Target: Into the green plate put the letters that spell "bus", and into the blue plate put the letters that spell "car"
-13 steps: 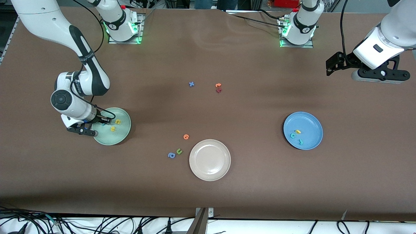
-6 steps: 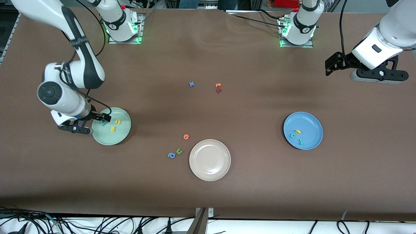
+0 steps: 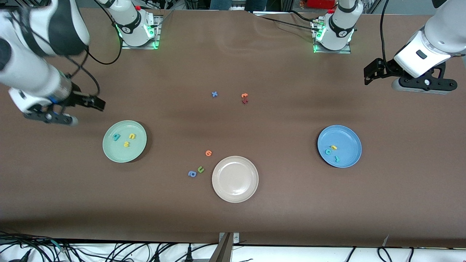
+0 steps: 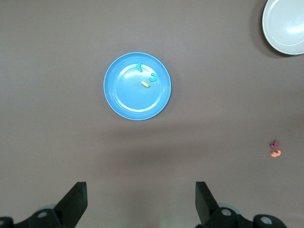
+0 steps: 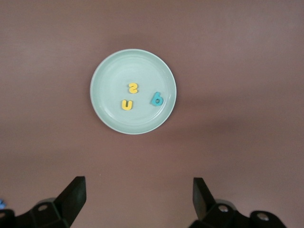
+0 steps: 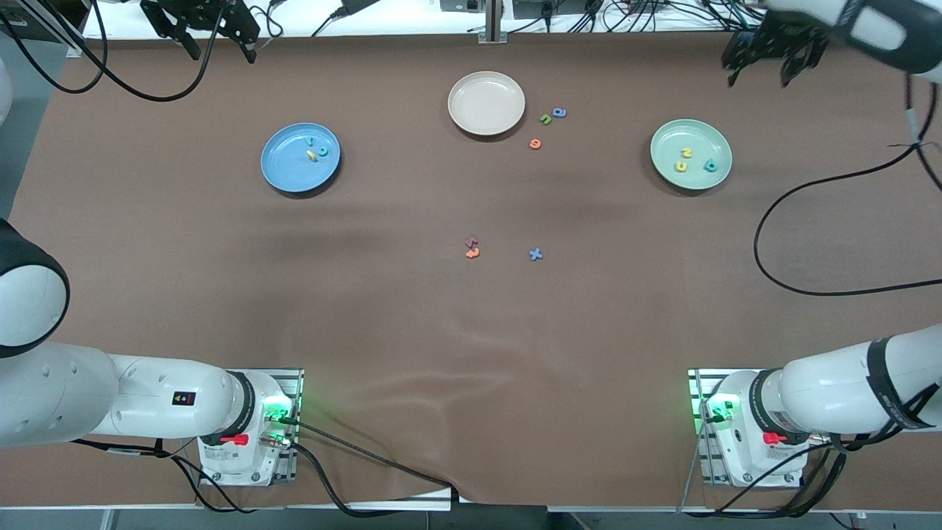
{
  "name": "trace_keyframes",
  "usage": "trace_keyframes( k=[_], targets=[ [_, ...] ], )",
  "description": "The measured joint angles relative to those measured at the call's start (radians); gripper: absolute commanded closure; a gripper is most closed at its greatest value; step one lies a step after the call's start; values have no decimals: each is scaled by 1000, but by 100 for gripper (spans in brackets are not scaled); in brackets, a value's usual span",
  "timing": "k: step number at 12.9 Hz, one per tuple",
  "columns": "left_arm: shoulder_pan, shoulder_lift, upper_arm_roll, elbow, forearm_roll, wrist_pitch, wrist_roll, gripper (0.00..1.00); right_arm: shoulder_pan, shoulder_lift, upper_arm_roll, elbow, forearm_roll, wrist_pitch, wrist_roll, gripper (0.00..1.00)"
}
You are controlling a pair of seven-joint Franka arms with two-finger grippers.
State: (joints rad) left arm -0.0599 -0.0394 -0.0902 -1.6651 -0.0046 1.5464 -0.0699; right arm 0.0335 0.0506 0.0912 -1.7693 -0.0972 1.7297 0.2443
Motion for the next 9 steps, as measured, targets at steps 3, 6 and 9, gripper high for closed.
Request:
trace_keyframes(
  k=[3,6,9],
  targets=[
    [0,0,0,0,0,0,0,0,0,-75,7,5,6,-2,-35,0],
    [0,1,0,0,0,0,0,0,1,-82,22,6,6,22,-37,0],
    [0,1,0,0,0,0,0,0,1,-67,23,33,6,19,-41,0]
  ],
)
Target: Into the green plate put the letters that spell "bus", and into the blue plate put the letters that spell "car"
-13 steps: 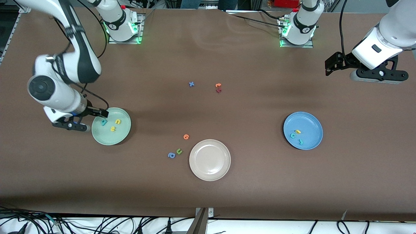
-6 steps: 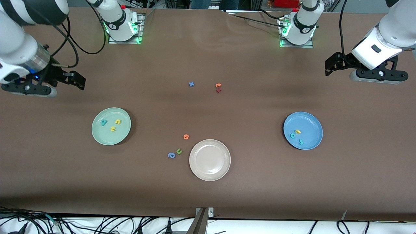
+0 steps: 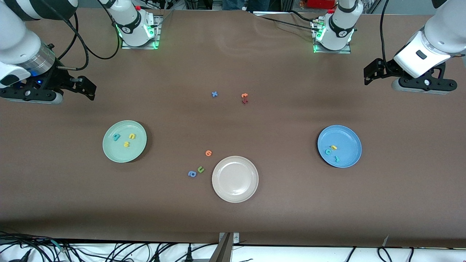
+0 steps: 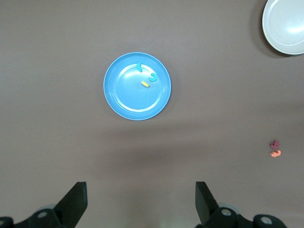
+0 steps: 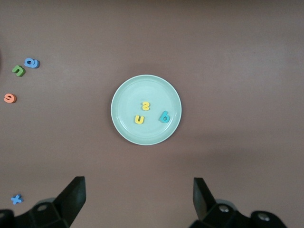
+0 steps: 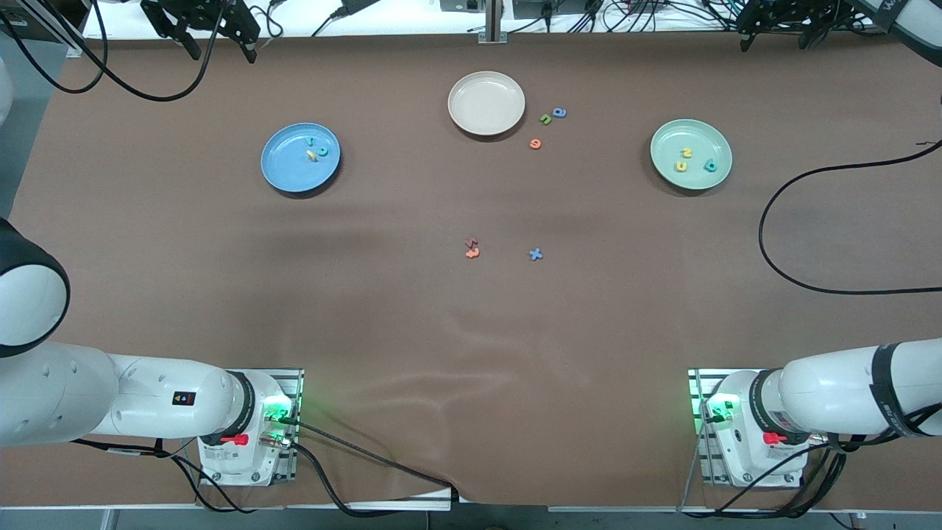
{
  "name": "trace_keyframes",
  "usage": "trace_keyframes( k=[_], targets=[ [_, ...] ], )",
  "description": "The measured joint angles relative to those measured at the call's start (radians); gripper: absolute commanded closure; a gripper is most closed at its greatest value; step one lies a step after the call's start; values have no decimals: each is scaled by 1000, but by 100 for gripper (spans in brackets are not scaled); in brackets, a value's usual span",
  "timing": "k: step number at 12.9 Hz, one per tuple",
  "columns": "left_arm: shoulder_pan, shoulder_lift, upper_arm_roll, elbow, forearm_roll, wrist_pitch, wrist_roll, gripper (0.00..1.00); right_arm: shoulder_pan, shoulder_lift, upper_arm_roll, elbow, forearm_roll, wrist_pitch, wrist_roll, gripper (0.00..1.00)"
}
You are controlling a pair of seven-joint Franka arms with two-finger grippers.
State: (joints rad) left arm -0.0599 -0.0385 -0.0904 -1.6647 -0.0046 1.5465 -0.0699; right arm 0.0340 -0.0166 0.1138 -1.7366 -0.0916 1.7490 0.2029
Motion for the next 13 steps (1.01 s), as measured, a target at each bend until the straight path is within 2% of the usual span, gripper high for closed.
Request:
trace_keyframes(
  k=[4,8,10,13],
  targets=[
    [0,0,0,0,0,0,0,0,1,4,2,41,0,-9,-5,0],
    [0,0,0,0,0,0,0,0,56,2,47,51,-29,-8,-10,0],
    [0,0,0,0,0,0,0,0,54,2,45,51,-28,0,-19,0],
    [0,1,0,0,0,0,0,0,-11,2,27,54,61,-6,-58,0]
  ],
)
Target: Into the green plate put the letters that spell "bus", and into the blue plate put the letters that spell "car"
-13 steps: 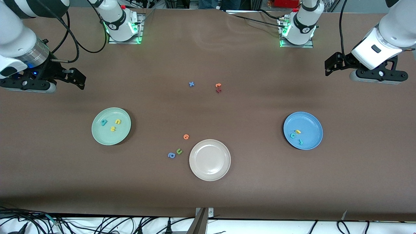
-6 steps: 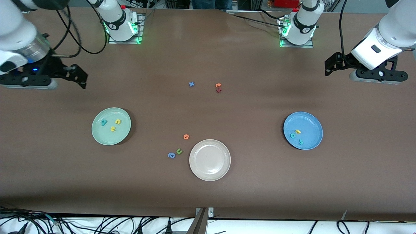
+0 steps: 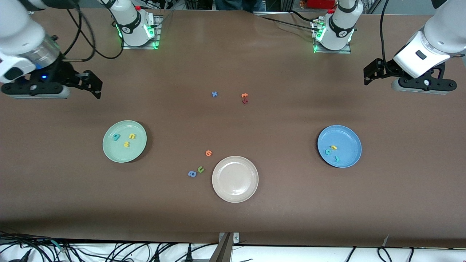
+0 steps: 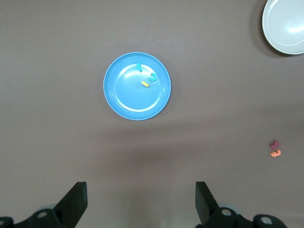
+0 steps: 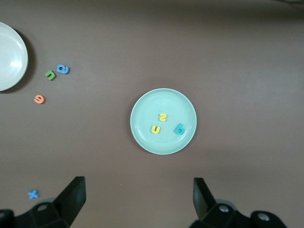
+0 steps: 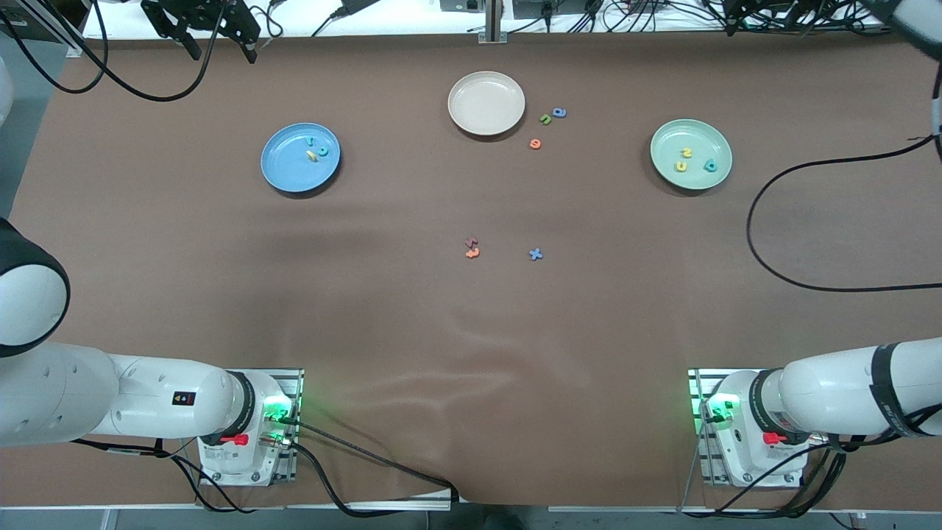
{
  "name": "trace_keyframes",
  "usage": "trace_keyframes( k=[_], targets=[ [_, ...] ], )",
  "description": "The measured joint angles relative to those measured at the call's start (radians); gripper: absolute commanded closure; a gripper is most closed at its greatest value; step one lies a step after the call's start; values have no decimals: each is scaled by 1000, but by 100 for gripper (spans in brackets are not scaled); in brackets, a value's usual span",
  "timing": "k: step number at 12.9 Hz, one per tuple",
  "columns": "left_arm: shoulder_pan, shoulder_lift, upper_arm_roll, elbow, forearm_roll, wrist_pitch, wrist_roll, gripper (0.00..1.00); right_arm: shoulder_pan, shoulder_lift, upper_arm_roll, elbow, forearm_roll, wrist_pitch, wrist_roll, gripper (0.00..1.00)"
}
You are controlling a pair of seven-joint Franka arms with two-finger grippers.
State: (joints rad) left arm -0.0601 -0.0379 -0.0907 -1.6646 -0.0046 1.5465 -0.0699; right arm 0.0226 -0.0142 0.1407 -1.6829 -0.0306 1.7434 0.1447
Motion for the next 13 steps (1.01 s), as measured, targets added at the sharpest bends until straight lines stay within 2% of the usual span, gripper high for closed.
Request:
trace_keyframes(
  k=[2,5,13],
  targets=[
    [0,0,0,0,0,0,0,0,-15,4,-31,33,28,-89,-10,0],
    [0,0,0,0,0,0,0,0,-18,29,-38,118,31,-213,-11,0],
    [0,1,0,0,0,0,0,0,-15,68,-27,144,31,-215,-11,0]
  ],
)
